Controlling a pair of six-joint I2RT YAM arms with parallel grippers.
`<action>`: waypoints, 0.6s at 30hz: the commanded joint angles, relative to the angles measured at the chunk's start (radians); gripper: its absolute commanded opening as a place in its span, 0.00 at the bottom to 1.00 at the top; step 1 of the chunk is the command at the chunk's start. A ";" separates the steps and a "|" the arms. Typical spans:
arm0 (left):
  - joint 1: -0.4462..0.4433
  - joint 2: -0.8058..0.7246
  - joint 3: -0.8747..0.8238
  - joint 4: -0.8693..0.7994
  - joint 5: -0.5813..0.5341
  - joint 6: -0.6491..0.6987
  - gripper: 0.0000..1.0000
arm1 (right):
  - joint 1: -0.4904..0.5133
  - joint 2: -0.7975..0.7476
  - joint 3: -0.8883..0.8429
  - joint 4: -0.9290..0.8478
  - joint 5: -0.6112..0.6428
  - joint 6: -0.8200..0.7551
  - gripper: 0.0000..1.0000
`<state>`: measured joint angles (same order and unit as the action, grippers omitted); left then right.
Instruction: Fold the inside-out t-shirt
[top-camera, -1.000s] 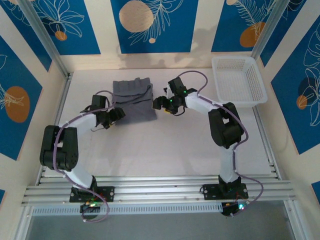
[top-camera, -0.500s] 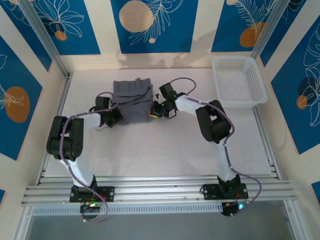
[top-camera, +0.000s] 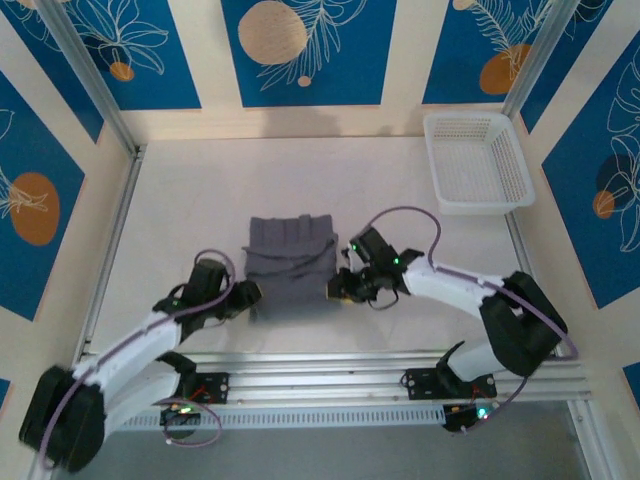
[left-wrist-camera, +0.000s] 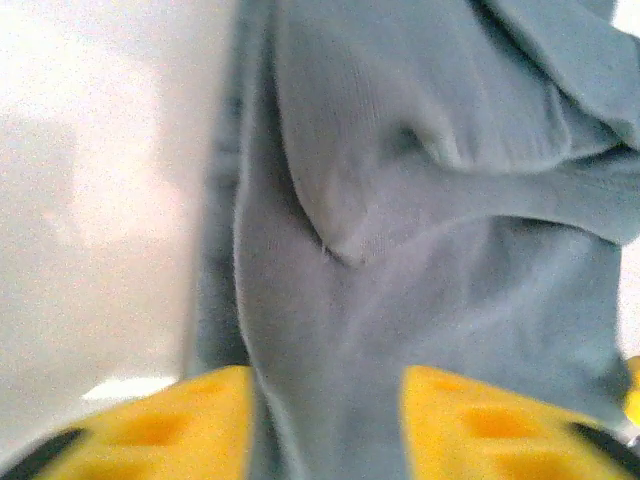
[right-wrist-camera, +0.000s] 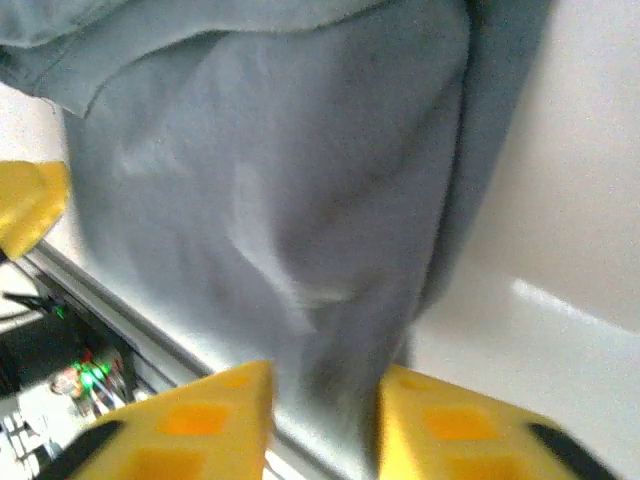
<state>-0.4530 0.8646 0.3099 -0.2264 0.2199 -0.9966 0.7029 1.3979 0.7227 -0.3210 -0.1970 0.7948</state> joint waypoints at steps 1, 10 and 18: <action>-0.025 -0.181 -0.029 -0.200 -0.080 -0.100 0.62 | 0.015 -0.101 -0.040 -0.090 0.059 0.064 0.46; -0.038 -0.126 0.080 -0.199 -0.078 -0.089 0.68 | -0.120 -0.074 0.102 -0.161 0.098 0.119 0.52; -0.038 0.190 0.211 -0.069 -0.141 0.001 0.62 | -0.123 0.156 0.241 -0.064 0.010 0.113 0.42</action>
<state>-0.4812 0.9863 0.4557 -0.3607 0.1181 -1.0340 0.5755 1.5021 0.9169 -0.4114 -0.1364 0.9012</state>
